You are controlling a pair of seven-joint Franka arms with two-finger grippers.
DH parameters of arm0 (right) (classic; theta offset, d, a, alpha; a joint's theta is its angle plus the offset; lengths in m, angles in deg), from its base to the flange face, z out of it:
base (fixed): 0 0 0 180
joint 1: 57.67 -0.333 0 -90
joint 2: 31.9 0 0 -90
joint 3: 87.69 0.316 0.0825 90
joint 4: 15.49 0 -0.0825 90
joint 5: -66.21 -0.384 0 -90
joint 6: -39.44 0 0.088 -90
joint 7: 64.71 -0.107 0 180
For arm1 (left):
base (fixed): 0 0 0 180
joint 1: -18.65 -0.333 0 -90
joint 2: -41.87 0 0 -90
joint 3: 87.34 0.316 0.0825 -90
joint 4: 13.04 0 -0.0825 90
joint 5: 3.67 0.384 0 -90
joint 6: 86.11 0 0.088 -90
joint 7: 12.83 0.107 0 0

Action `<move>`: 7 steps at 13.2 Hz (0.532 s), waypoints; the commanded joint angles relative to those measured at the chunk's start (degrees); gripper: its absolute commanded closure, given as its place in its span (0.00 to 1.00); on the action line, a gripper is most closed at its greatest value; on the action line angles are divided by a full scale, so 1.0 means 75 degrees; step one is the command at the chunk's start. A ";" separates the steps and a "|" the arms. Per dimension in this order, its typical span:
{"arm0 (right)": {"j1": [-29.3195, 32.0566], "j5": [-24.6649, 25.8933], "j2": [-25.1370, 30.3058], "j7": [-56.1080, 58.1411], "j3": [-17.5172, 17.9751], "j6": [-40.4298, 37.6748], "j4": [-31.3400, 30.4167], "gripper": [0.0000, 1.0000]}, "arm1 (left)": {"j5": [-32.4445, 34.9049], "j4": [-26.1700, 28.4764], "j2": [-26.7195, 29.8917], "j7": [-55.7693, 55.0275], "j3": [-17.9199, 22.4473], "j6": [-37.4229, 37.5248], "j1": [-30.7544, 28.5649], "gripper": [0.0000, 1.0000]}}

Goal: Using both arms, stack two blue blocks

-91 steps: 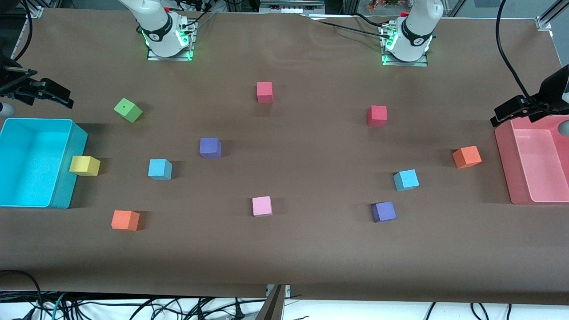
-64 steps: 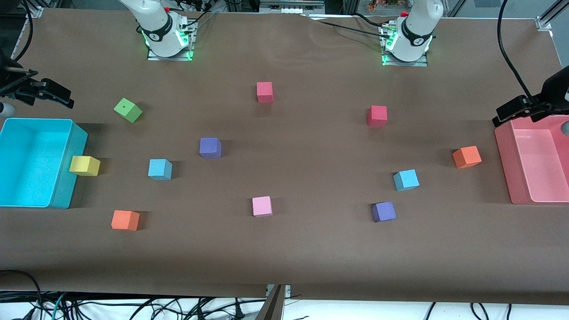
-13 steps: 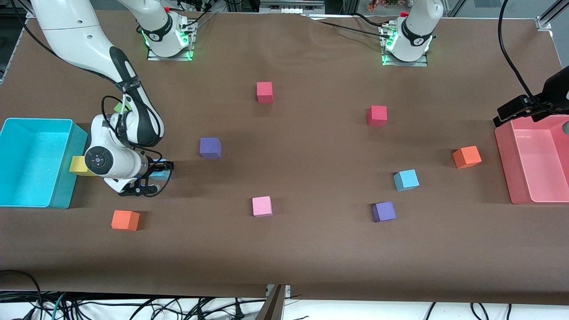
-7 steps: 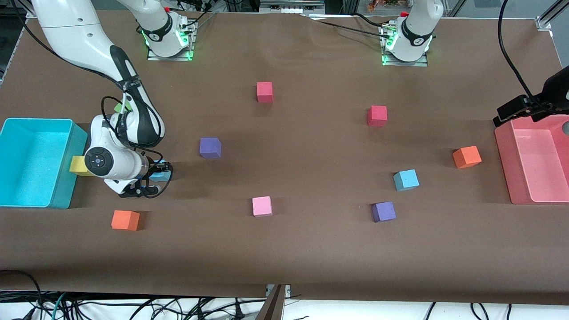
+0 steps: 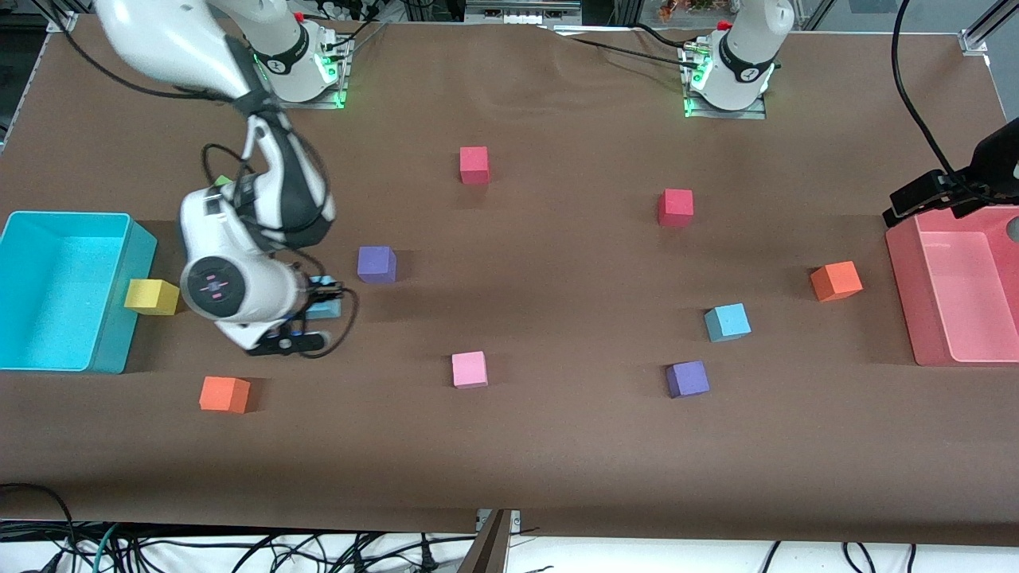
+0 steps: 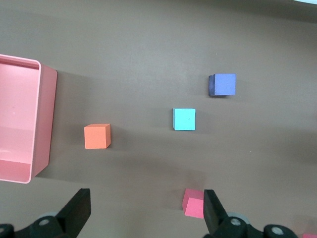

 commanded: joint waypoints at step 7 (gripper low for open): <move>-0.2644 -0.0900 -0.1879 -0.2580 -0.0048 0.0255 0.2510 1.00 | 0.0004 -0.0204 -0.0080 0.0072 -0.0001 0.0132 -0.0025 0.00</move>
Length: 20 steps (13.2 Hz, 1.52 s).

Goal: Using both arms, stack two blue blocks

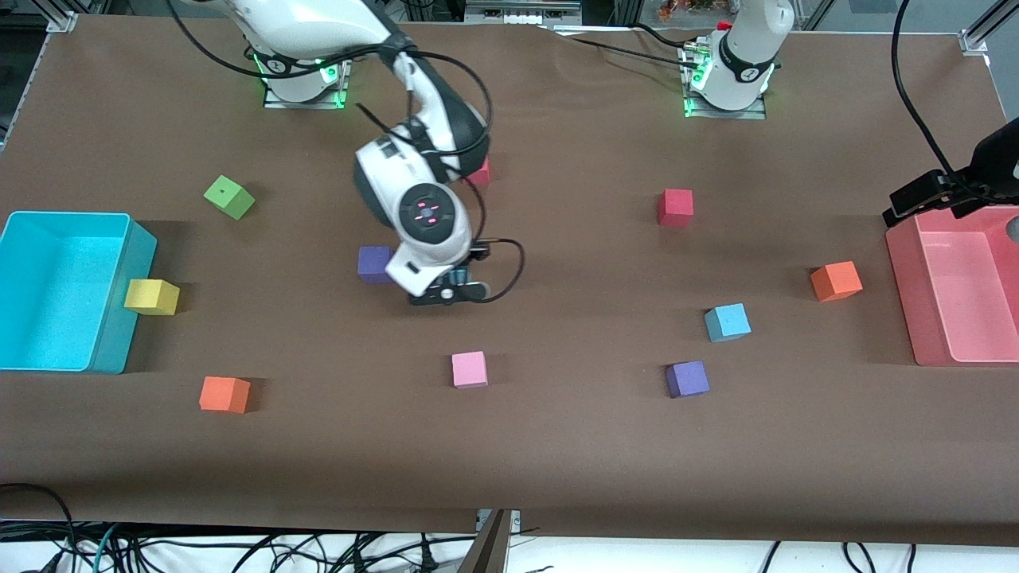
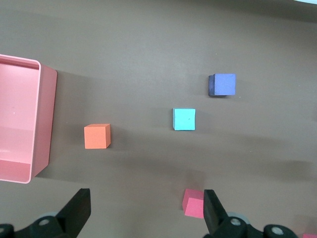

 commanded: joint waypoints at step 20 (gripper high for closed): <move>-0.0620 -0.0240 -0.1603 -0.0232 0.0093 0.1288 0.0952 0.00 | -0.0241 -0.0321 -0.0396 0.1373 0.0059 0.0308 -0.0037 0.00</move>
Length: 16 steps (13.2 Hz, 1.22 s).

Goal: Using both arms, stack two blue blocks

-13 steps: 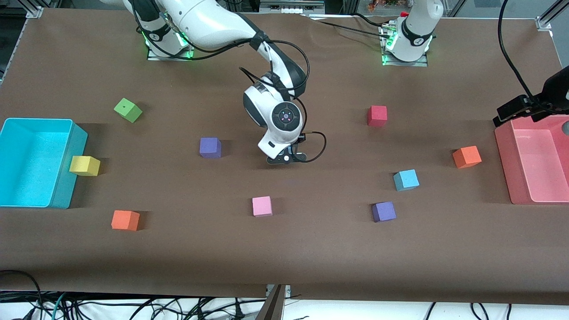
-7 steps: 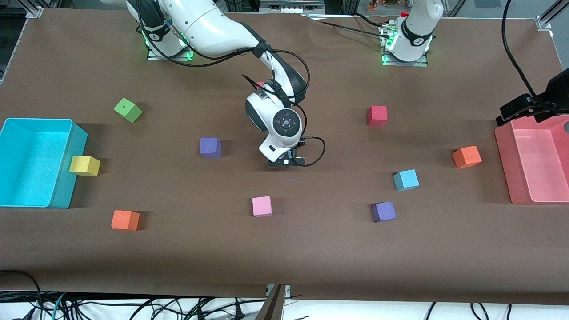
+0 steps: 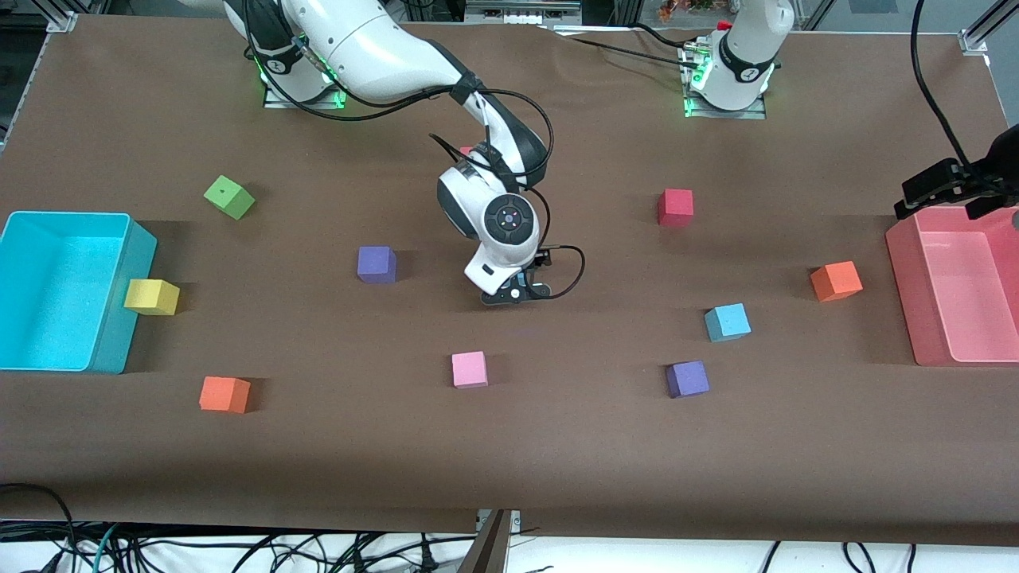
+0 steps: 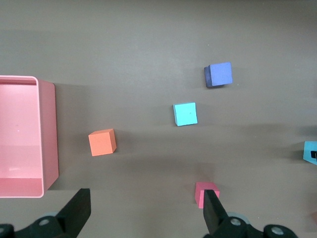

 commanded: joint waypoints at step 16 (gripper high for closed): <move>0.1237 -0.4463 0.3263 1.0783 0.0194 0.2437 -0.4537 0.00 | -0.0241 0.3318 -0.2085 -0.2233 0.0030 -0.5230 0.1433 0.00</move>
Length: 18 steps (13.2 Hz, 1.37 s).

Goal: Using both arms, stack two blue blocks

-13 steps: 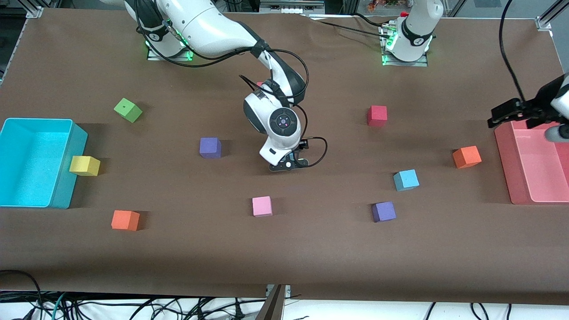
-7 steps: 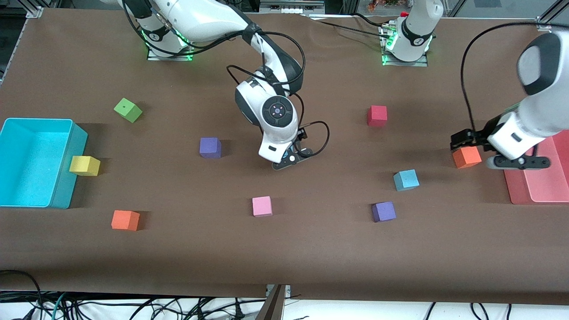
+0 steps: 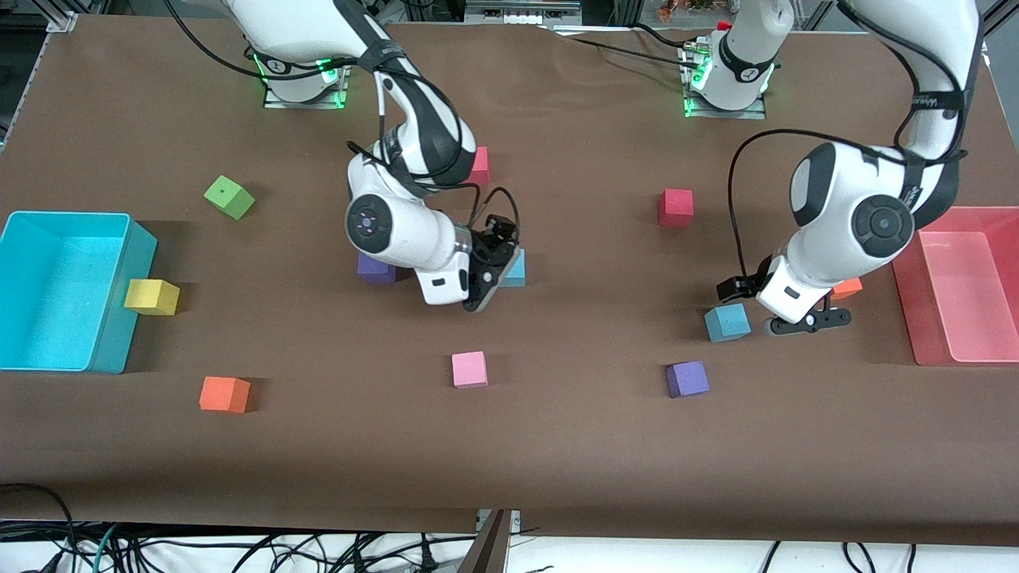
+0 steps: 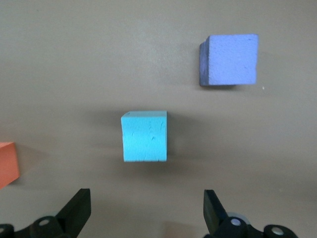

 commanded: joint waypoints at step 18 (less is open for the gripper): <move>0.0789 -0.5858 -0.0243 0.9626 0.0165 0.0405 -0.2370 0.00 | -0.0761 0.0398 -0.1574 0.1001 0.0101 -0.2238 -0.0099 0.56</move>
